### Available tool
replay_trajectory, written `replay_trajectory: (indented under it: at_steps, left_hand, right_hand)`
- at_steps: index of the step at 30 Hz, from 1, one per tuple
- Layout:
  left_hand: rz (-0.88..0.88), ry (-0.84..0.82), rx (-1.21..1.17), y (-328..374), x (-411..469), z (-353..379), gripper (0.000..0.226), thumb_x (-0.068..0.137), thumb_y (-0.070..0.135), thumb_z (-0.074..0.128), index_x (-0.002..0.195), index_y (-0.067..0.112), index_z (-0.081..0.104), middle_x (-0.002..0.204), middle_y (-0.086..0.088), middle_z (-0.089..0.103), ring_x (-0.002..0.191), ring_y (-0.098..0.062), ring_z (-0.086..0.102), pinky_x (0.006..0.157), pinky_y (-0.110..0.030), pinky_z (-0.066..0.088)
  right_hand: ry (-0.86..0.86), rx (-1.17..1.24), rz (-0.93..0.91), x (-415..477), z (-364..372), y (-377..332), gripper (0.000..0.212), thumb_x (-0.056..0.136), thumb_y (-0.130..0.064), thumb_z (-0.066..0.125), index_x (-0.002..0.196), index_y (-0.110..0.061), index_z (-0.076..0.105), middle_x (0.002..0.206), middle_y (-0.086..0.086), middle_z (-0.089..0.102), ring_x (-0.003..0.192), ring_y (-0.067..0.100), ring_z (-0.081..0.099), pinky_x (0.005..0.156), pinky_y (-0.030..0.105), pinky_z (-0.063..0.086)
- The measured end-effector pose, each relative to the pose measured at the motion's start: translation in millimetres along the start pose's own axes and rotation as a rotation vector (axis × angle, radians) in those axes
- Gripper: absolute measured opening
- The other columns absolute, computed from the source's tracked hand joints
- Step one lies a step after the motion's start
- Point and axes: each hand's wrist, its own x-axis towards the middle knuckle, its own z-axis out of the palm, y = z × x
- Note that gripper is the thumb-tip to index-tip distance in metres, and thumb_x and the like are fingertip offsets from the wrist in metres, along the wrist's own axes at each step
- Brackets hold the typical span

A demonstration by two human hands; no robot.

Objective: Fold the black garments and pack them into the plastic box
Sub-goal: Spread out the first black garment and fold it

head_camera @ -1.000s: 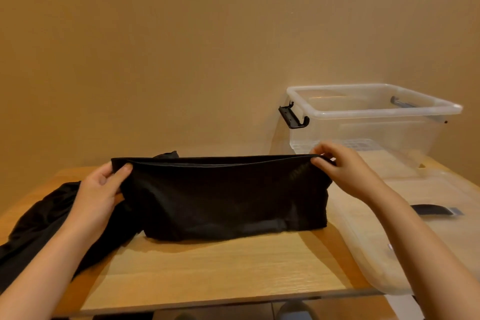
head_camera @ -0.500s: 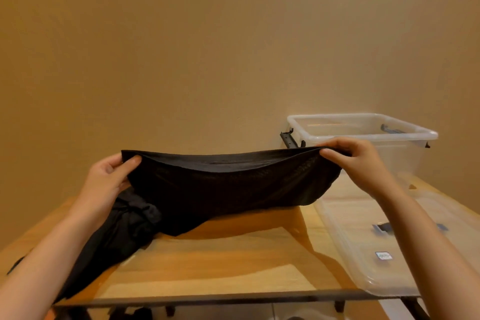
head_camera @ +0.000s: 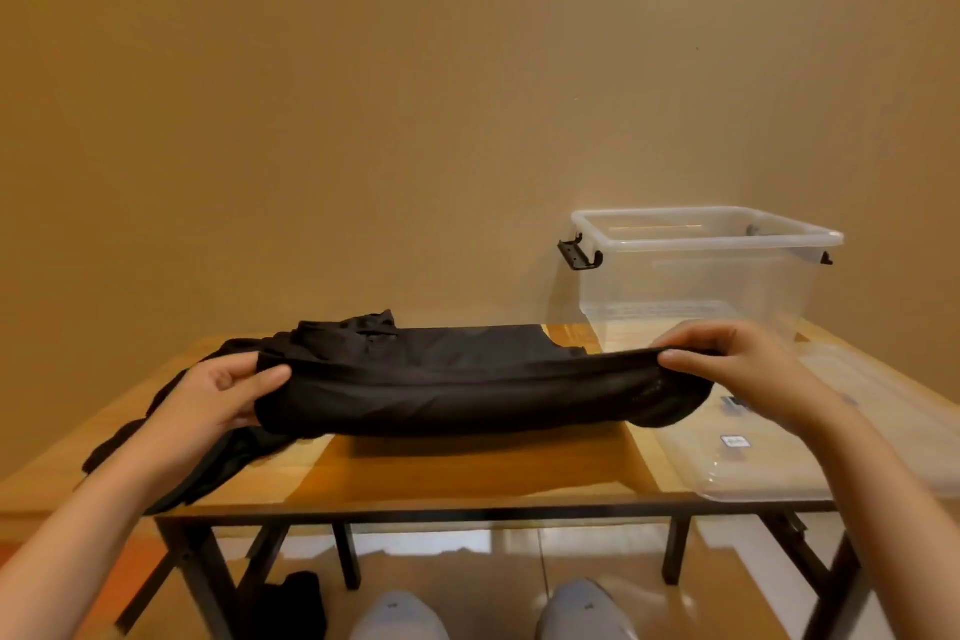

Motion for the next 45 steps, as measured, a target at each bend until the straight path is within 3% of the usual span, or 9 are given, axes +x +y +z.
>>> replay_trajectory:
  at_steps: [3, 7, 9, 12, 16, 24, 33, 40, 45]
  left_hand:
    - [-0.06, -0.09, 0.075, -7, -9, 5, 0.091, 0.036, 0.078, 0.08, 0.095, 0.009, 0.074, 0.096, -0.013, 0.074, 0.088, -0.028, 0.071, 0.076, -0.032, 0.056]
    - [-0.107, -0.256, 0.102, -3, -20, 15, 0.068, 0.033, 0.081, 0.077, 0.07, 0.024, 0.076, 0.065, 0.003, 0.066, 0.056, -0.01, 0.062, 0.058, -0.017, 0.049]
    - [-0.129, -0.304, 0.121, -6, -20, 13, 0.069, 0.038, 0.079, 0.078, 0.077, 0.023, 0.077, 0.077, -0.003, 0.072, 0.069, -0.019, 0.069, 0.07, -0.025, 0.054]
    - [-0.154, -0.319, 0.125, -10, -19, 9, 0.073, 0.042, 0.077, 0.078, 0.088, 0.02, 0.077, 0.088, -0.009, 0.073, 0.079, -0.024, 0.071, 0.071, -0.029, 0.054]
    - [-0.18, -0.29, 0.088, -10, -17, 10, 0.072, 0.039, 0.077, 0.08, 0.088, 0.024, 0.076, 0.088, -0.006, 0.073, 0.077, -0.02, 0.07, 0.064, -0.025, 0.052]
    - [-0.253, -0.335, 0.109, -10, -27, 9, 0.059, 0.058, 0.073, 0.073, 0.093, 0.026, 0.07, 0.091, -0.005, 0.066, 0.079, -0.028, 0.058, 0.071, -0.028, 0.046]
    - [-0.268, -0.463, 0.092, -6, -41, 13, 0.031, 0.069, 0.055, 0.067, 0.076, 0.025, 0.067, 0.072, -0.002, 0.054, 0.057, -0.013, 0.05, 0.059, -0.024, 0.045]
    - [-0.235, -0.431, 0.115, -2, -30, 14, 0.059, 0.069, 0.057, 0.069, 0.106, 0.011, 0.066, 0.109, -0.016, 0.067, 0.098, -0.03, 0.066, 0.082, -0.034, 0.051]
    - [-0.324, -0.549, 0.061, 2, -12, 15, 0.034, 0.071, 0.046, 0.073, 0.089, 0.016, 0.071, 0.099, -0.009, 0.068, 0.089, -0.021, 0.065, 0.081, -0.033, 0.049]
  right_hand:
    - [-0.096, -0.001, 0.071, -7, 3, 12, 0.016, 0.088, -0.006, 0.061, 0.097, -0.011, 0.074, 0.093, 0.003, 0.073, 0.091, 0.013, 0.068, 0.075, 0.022, 0.054]
    - [-0.216, -0.021, 0.143, -11, 4, 24, 0.016, 0.089, -0.01, 0.061, 0.097, -0.012, 0.075, 0.095, 0.005, 0.073, 0.092, 0.016, 0.068, 0.077, 0.025, 0.054]
    - [-0.257, -0.009, 0.174, -11, 3, 26, 0.016, 0.085, -0.022, 0.066, 0.095, -0.016, 0.077, 0.096, 0.005, 0.073, 0.093, 0.018, 0.068, 0.079, 0.027, 0.055]
    - [-0.311, -0.004, 0.182, -8, 2, 29, 0.05, 0.062, -0.062, 0.076, 0.093, -0.022, 0.077, 0.1, 0.006, 0.072, 0.096, 0.018, 0.067, 0.083, 0.031, 0.054]
    - [-0.331, 0.032, 0.181, -7, 3, 32, 0.063, 0.051, -0.071, 0.078, 0.092, -0.023, 0.077, 0.101, 0.008, 0.072, 0.096, 0.021, 0.067, 0.084, 0.033, 0.055]
    - [-0.328, 0.101, 0.218, -18, -3, 30, 0.067, 0.051, -0.065, 0.082, 0.095, -0.015, 0.072, 0.092, 0.012, 0.072, 0.08, 0.022, 0.069, 0.066, 0.022, 0.054]
    - [-0.42, 0.168, 0.249, -44, -18, 23, 0.056, 0.057, -0.056, 0.085, 0.092, -0.015, 0.072, 0.087, 0.02, 0.069, 0.068, 0.023, 0.066, 0.061, 0.022, 0.053]
    - [-0.338, 0.172, 0.227, -39, -17, 28, 0.037, 0.072, -0.042, 0.079, 0.092, -0.012, 0.073, 0.094, 0.014, 0.07, 0.083, 0.022, 0.068, 0.071, 0.025, 0.055]
    - [-0.419, 0.203, 0.297, -24, -14, 23, 0.017, 0.086, -0.009, 0.056, 0.098, 0.002, 0.061, 0.073, 0.006, 0.069, 0.062, 0.014, 0.066, 0.055, 0.018, 0.05]
